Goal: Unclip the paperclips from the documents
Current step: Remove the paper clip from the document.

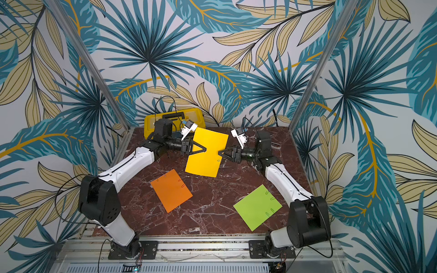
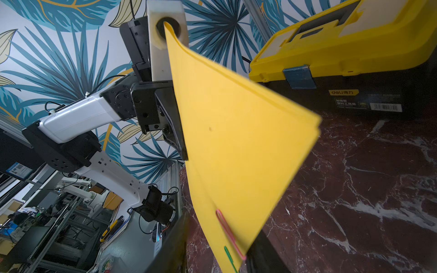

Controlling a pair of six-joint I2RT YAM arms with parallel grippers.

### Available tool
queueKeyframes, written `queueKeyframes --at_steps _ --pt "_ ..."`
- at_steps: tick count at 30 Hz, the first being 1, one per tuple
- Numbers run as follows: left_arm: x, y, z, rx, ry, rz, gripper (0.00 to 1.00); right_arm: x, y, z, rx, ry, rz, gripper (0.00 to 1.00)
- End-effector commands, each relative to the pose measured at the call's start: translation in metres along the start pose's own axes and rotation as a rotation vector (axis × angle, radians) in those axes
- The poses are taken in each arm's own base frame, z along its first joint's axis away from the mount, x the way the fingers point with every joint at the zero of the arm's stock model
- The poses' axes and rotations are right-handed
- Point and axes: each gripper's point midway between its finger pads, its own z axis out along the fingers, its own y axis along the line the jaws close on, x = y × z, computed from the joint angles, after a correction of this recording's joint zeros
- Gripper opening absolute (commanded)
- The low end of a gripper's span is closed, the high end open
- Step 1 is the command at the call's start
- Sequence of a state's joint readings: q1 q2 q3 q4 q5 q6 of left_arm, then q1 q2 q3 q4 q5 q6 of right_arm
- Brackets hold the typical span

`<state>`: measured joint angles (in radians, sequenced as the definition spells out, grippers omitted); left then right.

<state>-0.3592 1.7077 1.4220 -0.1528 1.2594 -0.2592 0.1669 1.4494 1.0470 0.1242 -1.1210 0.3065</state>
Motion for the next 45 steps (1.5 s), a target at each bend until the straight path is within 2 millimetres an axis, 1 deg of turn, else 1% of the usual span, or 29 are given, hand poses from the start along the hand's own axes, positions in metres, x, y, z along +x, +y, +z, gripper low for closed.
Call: queueKeyframes --at_steps 1,6,9,12,14,19,22,31,39,45 --pt "-0.008 -0.015 -0.004 0.024 -0.011 0.056 0.00 0.004 -0.007 0.004 -0.020 0.009 0.024 0.41" --pt "-0.009 -0.019 -0.005 0.033 -0.010 0.060 0.00 -0.004 -0.005 0.007 -0.070 -0.020 0.034 0.42" --pt "-0.009 -0.020 -0.005 0.034 -0.010 0.061 0.00 -0.009 0.000 0.007 -0.101 -0.037 0.025 0.42" --pt "-0.009 -0.019 -0.006 0.031 -0.012 0.059 0.00 -0.013 0.007 0.006 -0.127 -0.052 0.017 0.38" --pt "-0.008 -0.018 -0.005 0.028 -0.011 0.057 0.00 -0.014 0.009 0.005 -0.139 -0.051 0.020 0.33" --pt "-0.008 -0.014 -0.006 0.015 -0.016 0.057 0.00 -0.012 0.013 0.005 -0.155 -0.035 0.030 0.23" --pt "-0.009 -0.012 -0.007 0.010 -0.018 0.057 0.00 -0.010 0.013 0.004 -0.157 -0.028 0.033 0.21" --pt "-0.008 -0.009 -0.015 -0.002 -0.027 0.050 0.00 -0.002 0.016 0.002 -0.145 0.000 0.025 0.20" --pt "-0.006 -0.008 -0.015 0.000 -0.025 0.045 0.00 -0.005 0.018 0.001 -0.146 -0.003 0.019 0.13" --pt "-0.003 -0.008 -0.015 0.002 -0.023 0.043 0.00 -0.006 0.019 0.001 -0.143 -0.007 0.016 0.12"
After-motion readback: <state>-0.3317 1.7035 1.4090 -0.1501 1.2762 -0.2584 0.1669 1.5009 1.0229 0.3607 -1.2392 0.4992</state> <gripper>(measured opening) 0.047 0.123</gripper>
